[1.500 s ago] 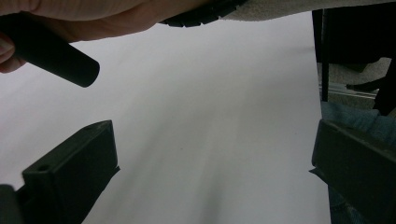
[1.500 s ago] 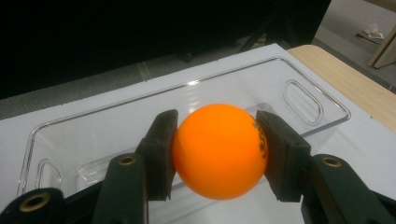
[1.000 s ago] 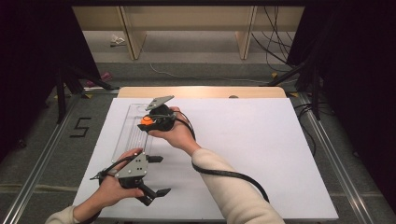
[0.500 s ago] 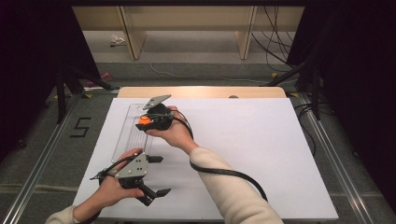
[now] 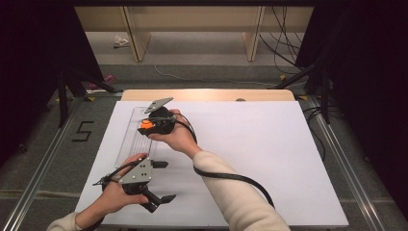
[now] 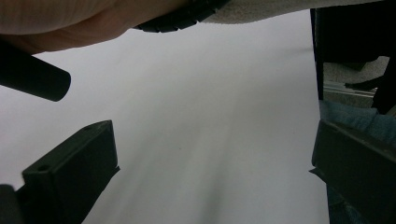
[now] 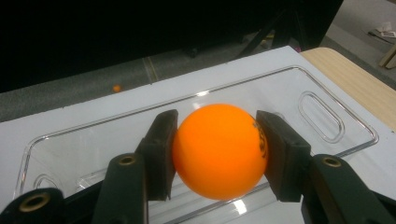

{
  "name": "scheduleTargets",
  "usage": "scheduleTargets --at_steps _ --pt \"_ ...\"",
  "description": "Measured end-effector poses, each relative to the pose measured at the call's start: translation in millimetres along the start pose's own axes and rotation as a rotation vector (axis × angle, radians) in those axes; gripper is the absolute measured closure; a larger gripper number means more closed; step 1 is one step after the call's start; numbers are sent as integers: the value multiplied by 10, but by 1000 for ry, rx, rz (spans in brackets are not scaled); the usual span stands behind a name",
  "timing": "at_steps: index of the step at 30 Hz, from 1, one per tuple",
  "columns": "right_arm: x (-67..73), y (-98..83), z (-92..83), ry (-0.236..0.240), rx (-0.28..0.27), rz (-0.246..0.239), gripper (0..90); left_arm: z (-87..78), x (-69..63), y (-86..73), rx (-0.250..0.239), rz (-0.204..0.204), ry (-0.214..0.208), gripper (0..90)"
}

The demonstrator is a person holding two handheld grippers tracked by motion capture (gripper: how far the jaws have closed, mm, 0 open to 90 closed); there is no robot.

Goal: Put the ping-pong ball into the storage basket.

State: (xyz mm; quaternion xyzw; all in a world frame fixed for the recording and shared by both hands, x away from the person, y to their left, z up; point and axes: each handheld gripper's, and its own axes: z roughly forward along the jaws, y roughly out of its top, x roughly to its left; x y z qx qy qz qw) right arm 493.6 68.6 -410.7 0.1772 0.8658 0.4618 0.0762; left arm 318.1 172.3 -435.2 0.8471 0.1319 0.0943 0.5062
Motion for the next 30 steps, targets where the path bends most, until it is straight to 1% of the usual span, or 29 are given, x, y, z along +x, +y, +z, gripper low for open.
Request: scheduleTargets --at_steps 30 --pt "10 4 175 14 37 -4 515 2 -3 -2 -2 -4 -5 0"
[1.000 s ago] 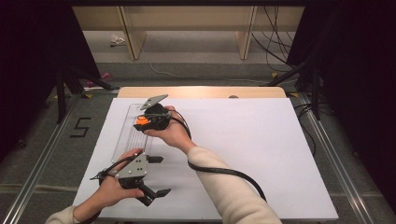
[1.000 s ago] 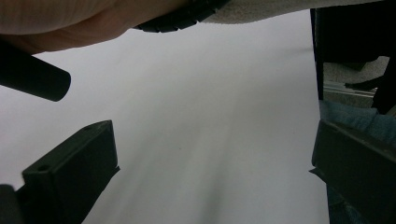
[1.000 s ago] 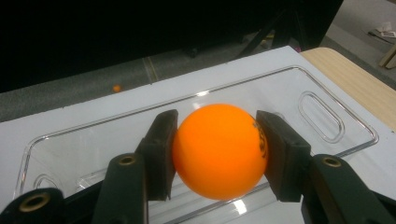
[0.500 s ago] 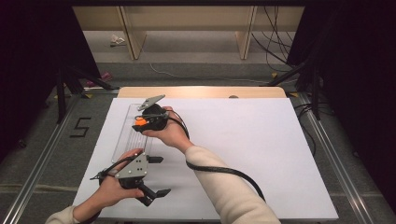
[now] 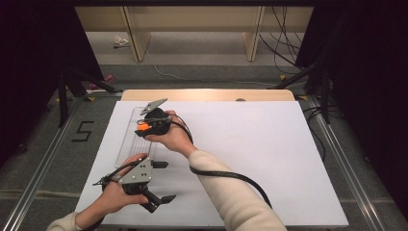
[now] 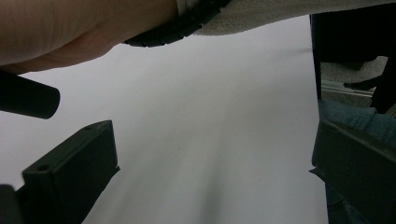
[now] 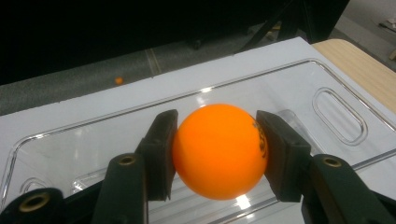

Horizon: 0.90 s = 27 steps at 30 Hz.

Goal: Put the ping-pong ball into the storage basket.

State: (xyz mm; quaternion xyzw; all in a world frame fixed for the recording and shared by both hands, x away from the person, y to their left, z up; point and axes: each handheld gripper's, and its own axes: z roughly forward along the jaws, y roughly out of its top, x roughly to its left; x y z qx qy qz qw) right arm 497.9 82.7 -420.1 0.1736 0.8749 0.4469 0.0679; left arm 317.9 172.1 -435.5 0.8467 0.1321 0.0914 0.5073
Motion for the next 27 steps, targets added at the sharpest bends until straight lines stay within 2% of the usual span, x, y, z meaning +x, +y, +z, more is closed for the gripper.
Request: scheduleTargets --at_steps 27 --pt "12 -12 108 11 25 -5 514 -2 -3 1 4 6 -1 0"
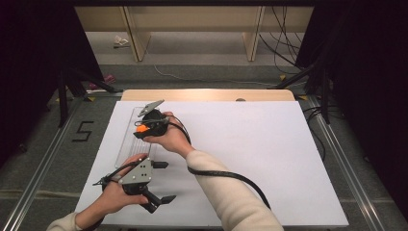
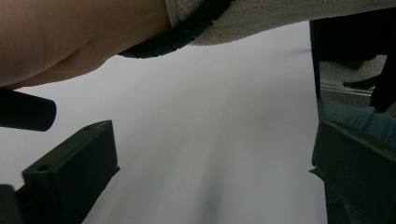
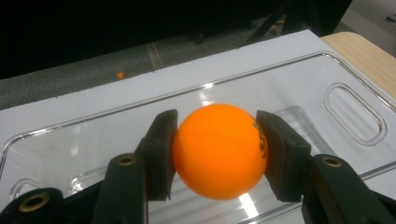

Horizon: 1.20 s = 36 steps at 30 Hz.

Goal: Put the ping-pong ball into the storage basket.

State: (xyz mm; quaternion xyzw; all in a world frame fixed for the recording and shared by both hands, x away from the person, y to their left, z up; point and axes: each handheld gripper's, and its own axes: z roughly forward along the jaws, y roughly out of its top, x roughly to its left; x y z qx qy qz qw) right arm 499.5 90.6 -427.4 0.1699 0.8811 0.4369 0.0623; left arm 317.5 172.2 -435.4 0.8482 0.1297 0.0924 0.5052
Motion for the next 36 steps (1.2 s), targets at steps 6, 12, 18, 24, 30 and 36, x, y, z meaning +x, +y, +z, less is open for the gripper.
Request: scheduleTargets --at_steps 6,12,18,24,30,36 --pt "8 -12 33 3 10 -2 514 -1 -1 0 0 0 0 0" --pt "8 -18 58 4 17 -5 514 2 -3 -1 2 1 -3 0" --pt "12 -31 88 7 30 -6 512 3 -3 -1 3 2 -3 0" --pt "13 -34 106 9 36 -4 512 4 -6 -1 3 2 -5 0" --pt "16 -43 126 12 42 -3 510 4 -7 0 3 2 -6 0" --pt "24 -52 153 16 50 -6 506 2 -6 -1 2 2 -6 0"
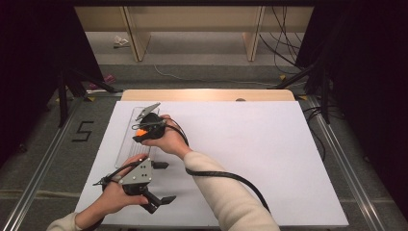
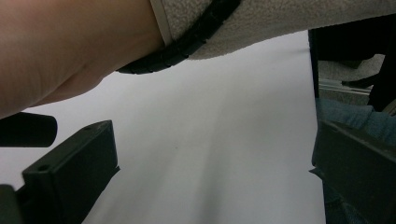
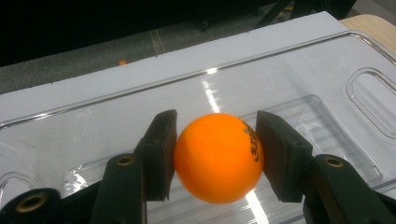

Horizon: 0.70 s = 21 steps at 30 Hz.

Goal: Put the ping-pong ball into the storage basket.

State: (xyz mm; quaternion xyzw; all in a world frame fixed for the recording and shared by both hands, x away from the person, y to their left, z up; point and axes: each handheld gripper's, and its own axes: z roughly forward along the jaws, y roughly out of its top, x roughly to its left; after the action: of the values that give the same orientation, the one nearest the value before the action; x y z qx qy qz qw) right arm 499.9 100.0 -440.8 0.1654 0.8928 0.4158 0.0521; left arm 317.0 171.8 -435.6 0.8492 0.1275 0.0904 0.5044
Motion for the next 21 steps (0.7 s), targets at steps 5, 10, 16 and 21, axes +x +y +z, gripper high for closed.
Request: scheduleTargets --at_steps 5,10,16,21 --pt "7 0 18 1 2 2 507 -1 0 1 -1 0 0 0" --pt "6 3 23 2 2 -1 507 0 0 0 0 1 0 0" --pt "-1 2 28 -9 -7 10 402 -2 1 0 -1 -1 0 0" --pt "-4 15 -7 -22 -33 20 282 -1 2 -1 -1 -1 -1 0"
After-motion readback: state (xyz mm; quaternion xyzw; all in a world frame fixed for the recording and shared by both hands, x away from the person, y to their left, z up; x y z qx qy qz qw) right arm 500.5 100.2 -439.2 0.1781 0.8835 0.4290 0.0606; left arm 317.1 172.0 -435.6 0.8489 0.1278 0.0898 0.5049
